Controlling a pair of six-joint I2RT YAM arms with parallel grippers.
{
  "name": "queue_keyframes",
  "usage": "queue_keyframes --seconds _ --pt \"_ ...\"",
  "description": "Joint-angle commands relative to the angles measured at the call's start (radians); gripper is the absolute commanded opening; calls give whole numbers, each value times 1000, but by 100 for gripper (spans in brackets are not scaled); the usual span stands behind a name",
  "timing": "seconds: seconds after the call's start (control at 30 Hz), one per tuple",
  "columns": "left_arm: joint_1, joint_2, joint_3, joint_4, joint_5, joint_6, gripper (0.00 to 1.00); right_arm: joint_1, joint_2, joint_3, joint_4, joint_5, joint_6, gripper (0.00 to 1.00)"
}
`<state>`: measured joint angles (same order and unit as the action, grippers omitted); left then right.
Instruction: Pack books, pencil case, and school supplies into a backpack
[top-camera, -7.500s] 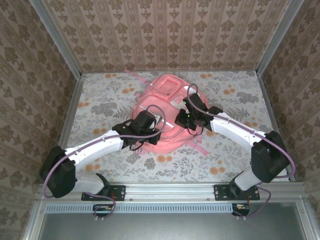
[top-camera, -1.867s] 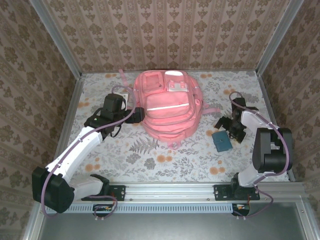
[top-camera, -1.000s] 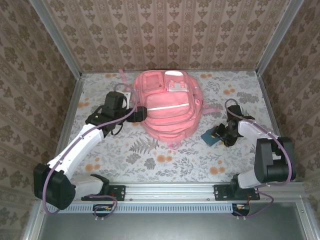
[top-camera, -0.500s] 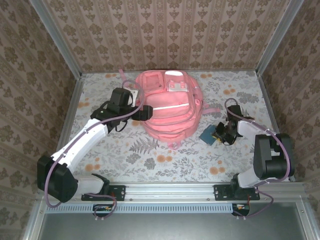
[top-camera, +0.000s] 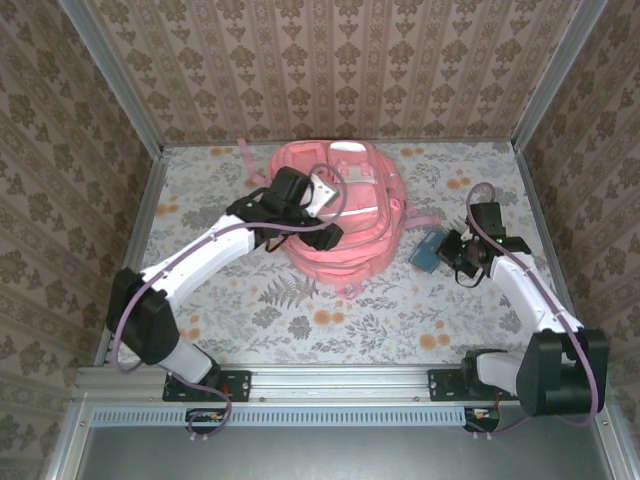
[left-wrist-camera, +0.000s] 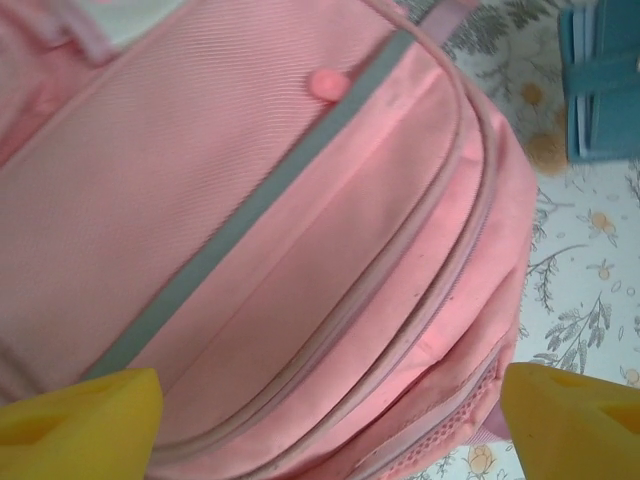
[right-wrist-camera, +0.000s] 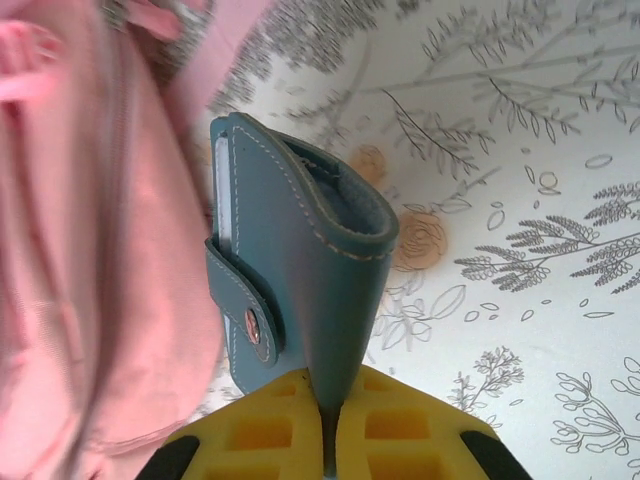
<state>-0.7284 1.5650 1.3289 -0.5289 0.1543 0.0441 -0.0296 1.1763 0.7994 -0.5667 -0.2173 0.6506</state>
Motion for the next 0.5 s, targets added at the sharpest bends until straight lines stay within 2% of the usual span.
queue_keyframes --seconds 0.0,0.2,0.37,0.47 --pt "-27 64 74 -87 -3 173 83 -6 -46 48 -84 -11 -22 4" --pt "-37 203 202 -170 -10 273 66 -6 -82 74 -110 -52 -21 5" --pt "-38 325 326 -237 7 277 65 -6 -89 67 -102 -67 -4 5" --pt "-36 366 361 -246 1 282 59 -6 -93 59 -94 -77 4 5"
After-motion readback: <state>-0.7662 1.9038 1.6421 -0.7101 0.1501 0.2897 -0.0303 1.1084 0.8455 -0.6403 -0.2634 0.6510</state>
